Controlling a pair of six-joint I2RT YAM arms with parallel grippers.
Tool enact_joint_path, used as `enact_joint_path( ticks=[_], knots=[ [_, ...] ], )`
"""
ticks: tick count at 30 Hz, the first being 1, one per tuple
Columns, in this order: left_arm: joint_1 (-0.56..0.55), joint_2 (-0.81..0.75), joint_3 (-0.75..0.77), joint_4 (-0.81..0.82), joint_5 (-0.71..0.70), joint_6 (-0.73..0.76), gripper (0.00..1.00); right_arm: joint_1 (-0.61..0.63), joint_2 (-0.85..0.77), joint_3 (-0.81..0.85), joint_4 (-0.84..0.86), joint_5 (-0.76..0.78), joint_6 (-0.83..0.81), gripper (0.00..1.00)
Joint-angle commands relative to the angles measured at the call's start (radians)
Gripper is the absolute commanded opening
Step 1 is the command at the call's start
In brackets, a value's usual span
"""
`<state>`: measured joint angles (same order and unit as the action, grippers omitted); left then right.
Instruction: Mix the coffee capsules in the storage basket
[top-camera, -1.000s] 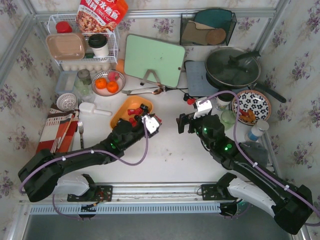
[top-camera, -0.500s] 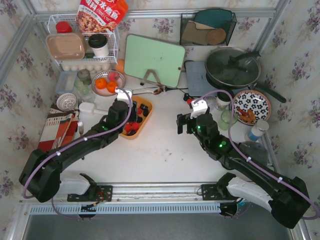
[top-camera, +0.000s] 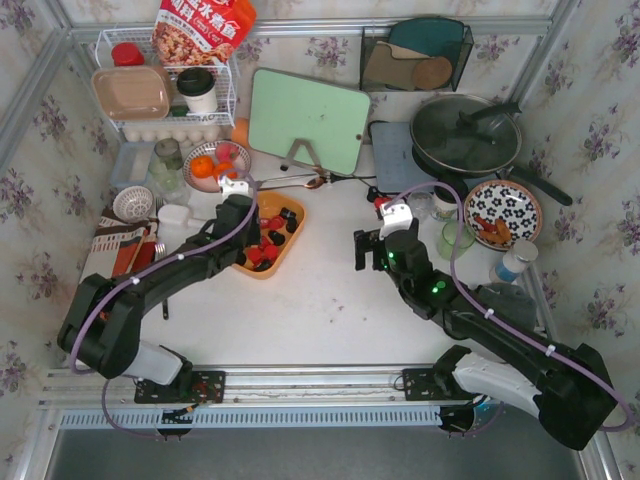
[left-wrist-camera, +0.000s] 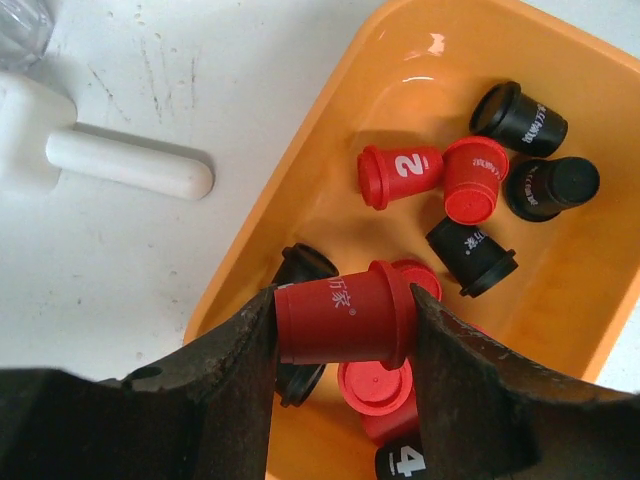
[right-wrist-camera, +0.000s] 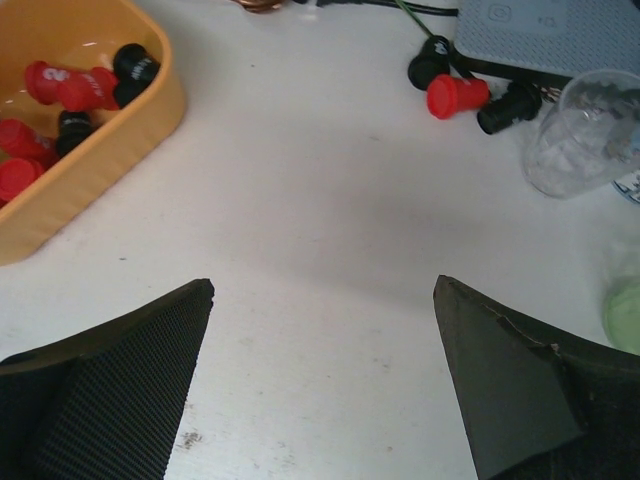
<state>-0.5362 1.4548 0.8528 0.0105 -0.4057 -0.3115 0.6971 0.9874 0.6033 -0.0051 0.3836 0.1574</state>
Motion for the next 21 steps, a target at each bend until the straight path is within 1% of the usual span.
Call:
enact_joint_path(
  ticks=[1,4,9,11,13,14,15,17,19,21],
  knots=[
    [0.020,0.020,0.009,0.028,0.068,-0.045,0.30,0.000,0.000,-0.025,0.020,0.124,0.049,1.00],
    [0.028,0.038,0.013,0.035,0.087,-0.061,0.37,-0.006,0.024,-0.029,0.036,0.169,0.070,1.00],
    [0.034,0.044,0.014,0.042,0.094,-0.077,0.54,-0.013,0.106,-0.003,0.046,0.156,0.085,1.00],
    [0.035,0.035,0.010,0.046,0.086,-0.076,0.63,-0.024,0.146,0.015,0.047,0.146,0.096,1.00],
    [0.034,0.023,0.005,0.046,0.080,-0.073,0.68,-0.035,0.188,0.031,0.053,0.132,0.106,1.00],
    [0.035,0.016,0.003,0.046,0.075,-0.070,0.75,-0.048,0.214,0.041,0.057,0.122,0.112,1.00],
    [0.035,0.009,0.001,0.045,0.072,-0.066,0.78,-0.066,0.234,0.050,0.064,0.108,0.115,1.00],
    [0.035,-0.006,-0.002,0.049,0.070,-0.055,0.83,-0.097,0.281,0.072,0.084,0.078,0.116,1.00],
    [0.035,-0.025,-0.008,0.049,0.068,-0.048,0.84,-0.134,0.331,0.100,0.111,0.037,0.114,0.97],
    [0.035,-0.061,-0.018,0.054,0.073,-0.048,0.84,-0.202,0.388,0.135,0.146,-0.009,0.113,0.94]
  ],
)
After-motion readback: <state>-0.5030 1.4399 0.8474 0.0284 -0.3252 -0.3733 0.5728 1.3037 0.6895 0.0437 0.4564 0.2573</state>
